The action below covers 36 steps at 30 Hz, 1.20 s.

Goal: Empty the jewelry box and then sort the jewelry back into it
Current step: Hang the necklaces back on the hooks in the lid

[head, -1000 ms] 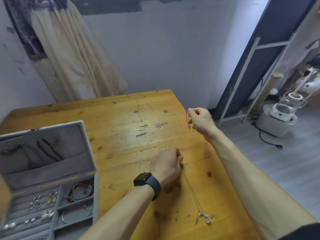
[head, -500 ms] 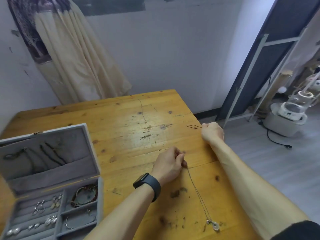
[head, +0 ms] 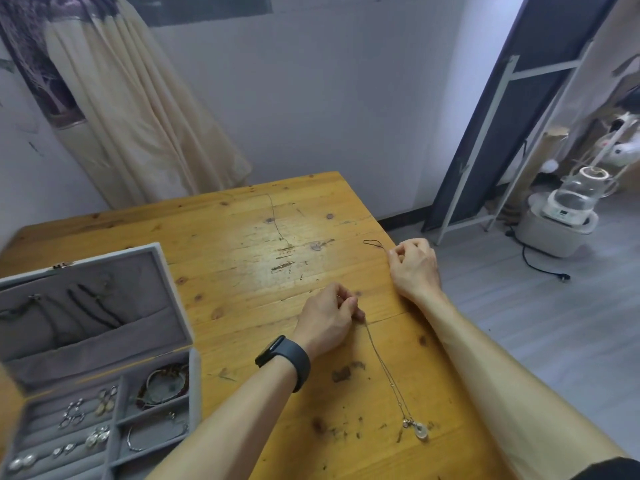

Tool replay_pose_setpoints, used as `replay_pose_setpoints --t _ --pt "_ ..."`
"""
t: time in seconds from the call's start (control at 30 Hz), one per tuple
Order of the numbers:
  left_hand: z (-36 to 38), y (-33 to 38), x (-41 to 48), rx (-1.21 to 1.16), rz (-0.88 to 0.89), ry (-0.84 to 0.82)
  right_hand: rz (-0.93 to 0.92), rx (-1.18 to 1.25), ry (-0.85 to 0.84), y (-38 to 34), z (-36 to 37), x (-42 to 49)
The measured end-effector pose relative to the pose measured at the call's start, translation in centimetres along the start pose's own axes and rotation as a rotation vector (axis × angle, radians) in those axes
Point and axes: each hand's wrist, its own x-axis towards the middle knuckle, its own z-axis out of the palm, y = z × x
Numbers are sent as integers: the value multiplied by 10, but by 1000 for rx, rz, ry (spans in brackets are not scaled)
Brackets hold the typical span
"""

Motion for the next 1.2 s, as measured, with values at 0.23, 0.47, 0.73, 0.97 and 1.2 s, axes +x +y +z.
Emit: replay_pose_setpoints --t 0.23,0.47,0.73,0.97,1.2 --pt "-1 3 -6 -33 2 21 -50 73 -11 7 -11 -23" --pt "-18 30 -14 -240 31 78 -108 437 -200 -11 -46 -127" --pt "-47 73 -14 -565 24 87 -119 487 -432 -3 -63 -178" --pt "-68 68 5 -518 26 239 84 775 -222 14 -71 -171" --pt "-40 19 15 -157 -79 423 104 370 -26 30 -64 -97"
